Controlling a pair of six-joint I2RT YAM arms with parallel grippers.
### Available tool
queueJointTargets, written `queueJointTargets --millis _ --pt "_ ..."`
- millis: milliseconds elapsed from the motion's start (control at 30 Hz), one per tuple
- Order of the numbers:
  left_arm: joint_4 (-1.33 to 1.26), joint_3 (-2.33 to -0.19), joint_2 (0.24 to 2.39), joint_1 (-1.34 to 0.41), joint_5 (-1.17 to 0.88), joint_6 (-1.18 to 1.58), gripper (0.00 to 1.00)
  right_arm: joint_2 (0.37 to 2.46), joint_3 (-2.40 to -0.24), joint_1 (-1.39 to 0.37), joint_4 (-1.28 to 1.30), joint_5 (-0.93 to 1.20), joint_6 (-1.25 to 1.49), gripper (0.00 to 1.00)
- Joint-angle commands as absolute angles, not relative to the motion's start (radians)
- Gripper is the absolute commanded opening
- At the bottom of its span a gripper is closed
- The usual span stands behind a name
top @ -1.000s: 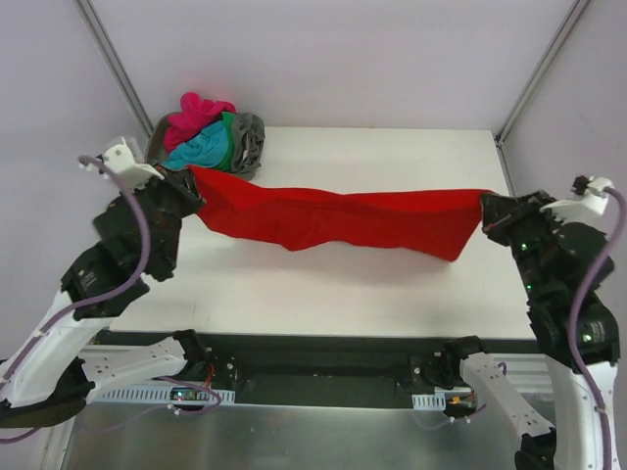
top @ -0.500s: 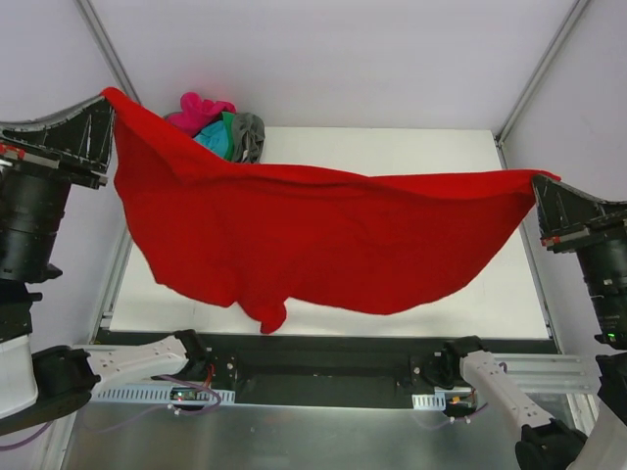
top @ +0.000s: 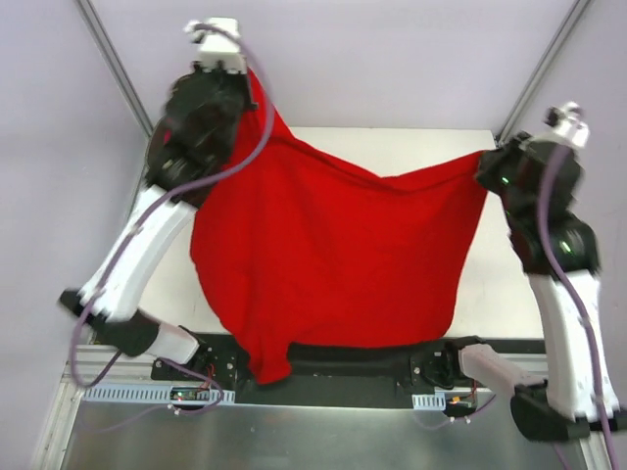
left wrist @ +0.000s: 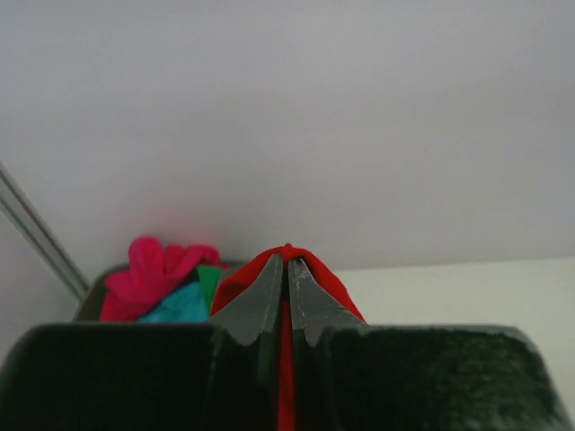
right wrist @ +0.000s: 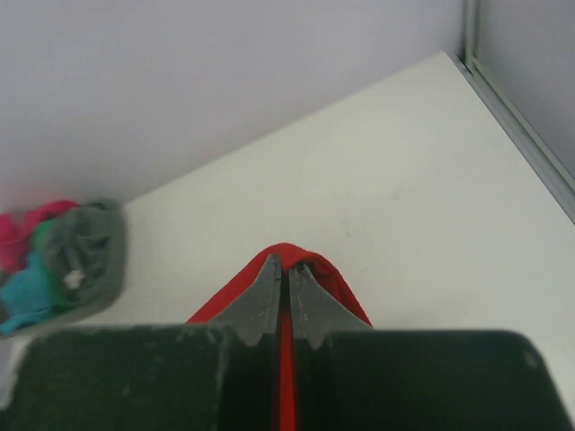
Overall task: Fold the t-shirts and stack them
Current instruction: Flatten out the tshirt, then fold the flattened tshirt in 1/3 of the way
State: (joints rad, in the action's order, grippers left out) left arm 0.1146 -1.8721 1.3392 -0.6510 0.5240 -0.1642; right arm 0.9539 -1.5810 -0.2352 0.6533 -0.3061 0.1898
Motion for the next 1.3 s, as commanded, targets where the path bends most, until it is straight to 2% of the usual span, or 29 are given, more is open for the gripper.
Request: queueJointTargets --millis 0,100,267,333,500,767,1033,1267 --pt "0.098 -1.813 1.569 -0.489 0.358 -0.048 0.00 1.141 -1.477 -0.161 0.548 -0.408 0.176 0.01" --pt "0.075 -1.856 1.823 -0.463 0.325 -0.043 0.00 1.285 -1.401 -0.065 0.450 -0.292 0.218 0.01" --pt "0.077 -2.020 2.152 -0.459 0.325 -0.081 0.00 1.593 -1.465 0.044 0.339 -0.109 0.220 0.01" --pt "0.075 -2.084 2.232 -0.453 0.296 -0.065 0.00 1.728 -1.532 0.055 0.334 -0.104 0.193 0.01" --pt "0.061 -2.141 2.322 -0.404 0.160 0.046 0.00 1.908 -1.641 0.067 0.307 -0.091 0.170 0.01" --pt "0.061 -2.040 2.283 -0.402 0.153 0.037 0.00 1.899 -1.600 0.080 0.304 -0.097 0.164 0.01" --pt "0.058 -1.781 2.070 -0.405 0.143 0.136 0.00 1.842 -1.588 0.118 0.354 -0.074 0.127 0.01" --pt "0.052 -1.571 1.905 -0.416 0.228 0.247 0.00 1.807 -1.597 0.124 0.425 -0.057 0.075 0.01"
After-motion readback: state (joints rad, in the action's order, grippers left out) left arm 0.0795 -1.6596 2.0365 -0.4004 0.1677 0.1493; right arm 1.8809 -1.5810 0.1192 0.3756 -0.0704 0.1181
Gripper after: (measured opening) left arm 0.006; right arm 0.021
